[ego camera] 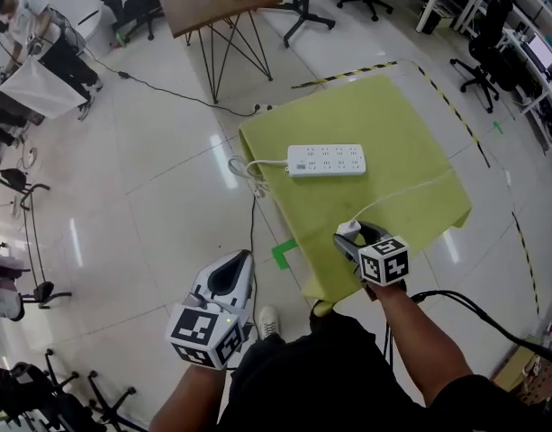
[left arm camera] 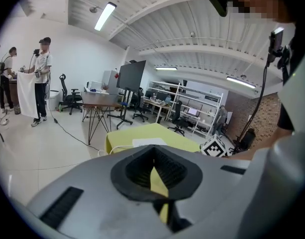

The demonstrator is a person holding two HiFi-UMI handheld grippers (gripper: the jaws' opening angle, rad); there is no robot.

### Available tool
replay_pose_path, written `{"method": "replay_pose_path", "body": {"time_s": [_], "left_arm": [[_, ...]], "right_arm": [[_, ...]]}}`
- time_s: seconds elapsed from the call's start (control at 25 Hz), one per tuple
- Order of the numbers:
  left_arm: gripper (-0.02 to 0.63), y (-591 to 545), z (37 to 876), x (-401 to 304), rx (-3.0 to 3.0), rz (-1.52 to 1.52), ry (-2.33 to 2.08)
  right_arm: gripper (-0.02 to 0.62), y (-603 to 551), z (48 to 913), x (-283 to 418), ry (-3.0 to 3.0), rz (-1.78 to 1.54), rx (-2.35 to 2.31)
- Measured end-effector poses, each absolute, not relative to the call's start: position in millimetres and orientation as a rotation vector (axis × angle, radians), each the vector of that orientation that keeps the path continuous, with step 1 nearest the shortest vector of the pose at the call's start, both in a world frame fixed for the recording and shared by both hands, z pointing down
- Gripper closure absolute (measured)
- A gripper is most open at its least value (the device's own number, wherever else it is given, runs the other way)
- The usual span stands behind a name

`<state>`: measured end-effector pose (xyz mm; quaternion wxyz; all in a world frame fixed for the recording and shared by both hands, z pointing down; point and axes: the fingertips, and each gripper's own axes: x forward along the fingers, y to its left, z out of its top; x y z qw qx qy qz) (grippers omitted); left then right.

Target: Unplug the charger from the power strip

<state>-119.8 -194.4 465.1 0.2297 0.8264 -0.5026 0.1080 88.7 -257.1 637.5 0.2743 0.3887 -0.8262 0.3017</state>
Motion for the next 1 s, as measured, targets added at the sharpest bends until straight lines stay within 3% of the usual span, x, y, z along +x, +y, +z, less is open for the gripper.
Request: {"method": "replay_pose_path", "body": {"time_s": [0.52,1.0], "left_arm": [[0.600,-176.3,463.4,-102.0,2.390,0.320,-1.223],[0.600,-156.1,455.0,-102.3,2.429,0.327,-1.194]], "right_arm": [[0.324,-158.1,651.9,99.9,-2.106,0.811,1.013],[0.322,-140.9,681.0,93.2,-2.027,0.799,1.014]]}}
